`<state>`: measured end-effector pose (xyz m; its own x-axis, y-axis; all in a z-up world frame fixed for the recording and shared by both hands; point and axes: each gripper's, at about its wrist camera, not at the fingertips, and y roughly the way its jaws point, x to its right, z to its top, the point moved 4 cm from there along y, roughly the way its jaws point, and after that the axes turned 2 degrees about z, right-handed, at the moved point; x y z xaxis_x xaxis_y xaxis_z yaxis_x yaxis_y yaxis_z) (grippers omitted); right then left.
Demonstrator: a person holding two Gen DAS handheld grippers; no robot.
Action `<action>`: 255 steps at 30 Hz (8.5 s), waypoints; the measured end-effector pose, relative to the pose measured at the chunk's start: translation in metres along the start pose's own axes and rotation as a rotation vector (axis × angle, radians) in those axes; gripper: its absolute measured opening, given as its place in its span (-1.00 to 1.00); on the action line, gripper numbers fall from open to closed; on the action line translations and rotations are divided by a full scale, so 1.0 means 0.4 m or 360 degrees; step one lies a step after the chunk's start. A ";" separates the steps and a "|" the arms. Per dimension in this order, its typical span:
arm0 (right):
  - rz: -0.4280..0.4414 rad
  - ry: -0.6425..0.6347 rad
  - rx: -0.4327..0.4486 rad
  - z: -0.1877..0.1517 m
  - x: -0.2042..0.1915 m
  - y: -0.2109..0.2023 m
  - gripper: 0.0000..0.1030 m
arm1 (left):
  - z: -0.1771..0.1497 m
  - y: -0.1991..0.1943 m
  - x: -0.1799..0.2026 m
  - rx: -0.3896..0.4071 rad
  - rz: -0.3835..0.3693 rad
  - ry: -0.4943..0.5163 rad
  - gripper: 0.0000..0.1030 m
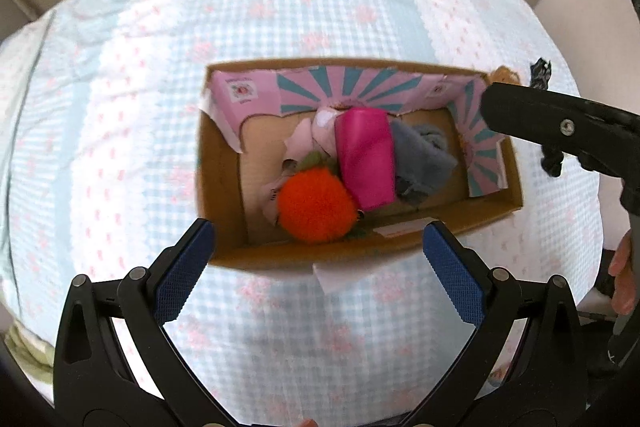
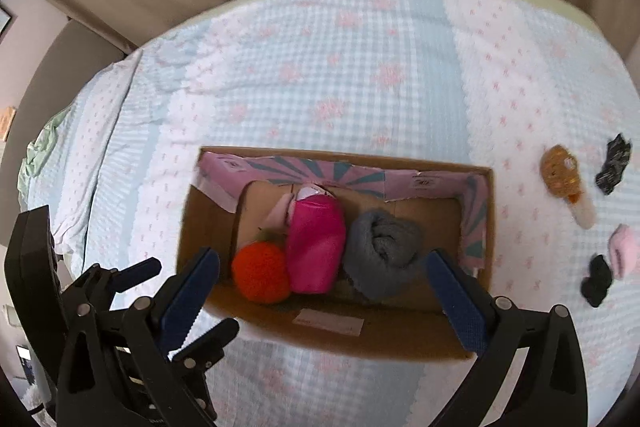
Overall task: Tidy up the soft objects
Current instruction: 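Move both tools from the box toward the remaining items, then grasp the black fabric piece with the left tool while the right tool grasps the pink fuzzy band, then lift and carry the black fabric and pink band over the box, then lower both items into the box and open both tools, then move both tools from the box toward the plush toy and black sock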
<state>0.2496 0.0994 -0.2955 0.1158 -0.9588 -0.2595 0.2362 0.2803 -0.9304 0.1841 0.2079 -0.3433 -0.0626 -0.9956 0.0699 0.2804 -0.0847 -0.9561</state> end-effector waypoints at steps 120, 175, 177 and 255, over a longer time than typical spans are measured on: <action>-0.0301 -0.0504 0.0508 -0.213 0.760 -0.550 -0.18 | 0.060 -0.184 1.020 0.0621 -0.0127 0.0264 -0.58; -0.0268 0.0048 0.0122 -0.048 0.083 -0.062 -0.18 | 0.106 0.078 -0.053 0.0076 -0.0089 -0.0214 -0.58; -0.0269 0.0072 0.0090 -0.032 0.108 -0.030 -0.18 | 0.123 0.109 -0.054 0.0053 -0.0098 -0.0231 -0.58; -0.0361 0.0100 0.0687 -0.216 0.378 -0.660 1.00 | -0.044 -0.378 0.466 0.0516 0.0112 -0.0353 0.99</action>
<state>0.1214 -0.1236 -0.1114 -0.0405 -0.9951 -0.0902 0.6286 0.0448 -0.7764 0.1130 0.0359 -0.1908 0.1656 -0.9810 0.1012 0.5667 0.0107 -0.8239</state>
